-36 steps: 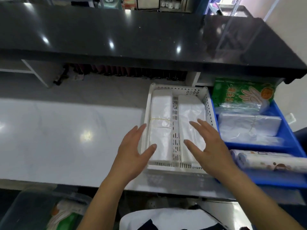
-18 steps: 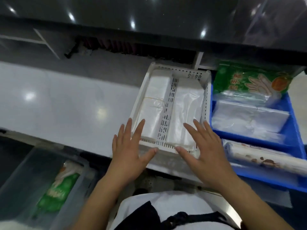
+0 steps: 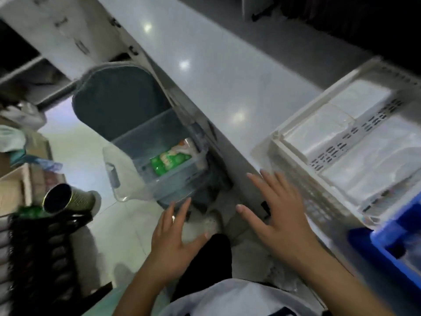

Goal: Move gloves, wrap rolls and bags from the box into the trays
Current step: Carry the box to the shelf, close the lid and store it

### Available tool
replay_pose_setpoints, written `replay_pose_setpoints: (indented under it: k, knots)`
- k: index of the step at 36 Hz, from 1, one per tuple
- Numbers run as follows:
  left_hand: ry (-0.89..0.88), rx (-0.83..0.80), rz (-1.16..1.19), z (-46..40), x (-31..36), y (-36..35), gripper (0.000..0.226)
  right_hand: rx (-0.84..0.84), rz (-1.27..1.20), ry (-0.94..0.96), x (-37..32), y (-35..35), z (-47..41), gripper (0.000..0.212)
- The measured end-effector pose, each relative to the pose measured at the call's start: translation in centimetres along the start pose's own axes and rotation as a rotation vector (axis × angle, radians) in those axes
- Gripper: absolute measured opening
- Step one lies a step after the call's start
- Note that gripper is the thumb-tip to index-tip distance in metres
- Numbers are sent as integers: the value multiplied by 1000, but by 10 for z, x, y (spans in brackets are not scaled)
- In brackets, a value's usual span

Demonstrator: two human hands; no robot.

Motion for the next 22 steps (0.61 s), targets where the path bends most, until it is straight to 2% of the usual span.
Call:
replay_pose_setpoints:
  k: [7, 10, 12, 15, 22]
  knots:
    - [112, 91, 161, 1, -70, 42, 83, -200, 103, 74, -56, -64, -17, 74]
    - [133, 112, 212, -7, -100, 68, 83, -285, 163, 67, -77, -92, -32, 81]
    - [132, 139, 263, -12, -121, 87, 82, -302, 206, 74, -94, -107, -47, 84]
    - [129, 192, 342, -22, -158, 108, 81, -311, 210, 74, -121, -126, -73, 71]
    - [236, 168, 447, -51, -245, 116, 84, -273, 210, 64, -166, -170, -120, 68]
Point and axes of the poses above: each hand's wrist, its own z-axis away from the middle knuckle, its own y-axis out of the back of the hand, x = y × z, the point moved 5 cm from there along -z, towards the middle knuckle, and after that the axes turned 7 degrees about -y, right-handed, at the moved point
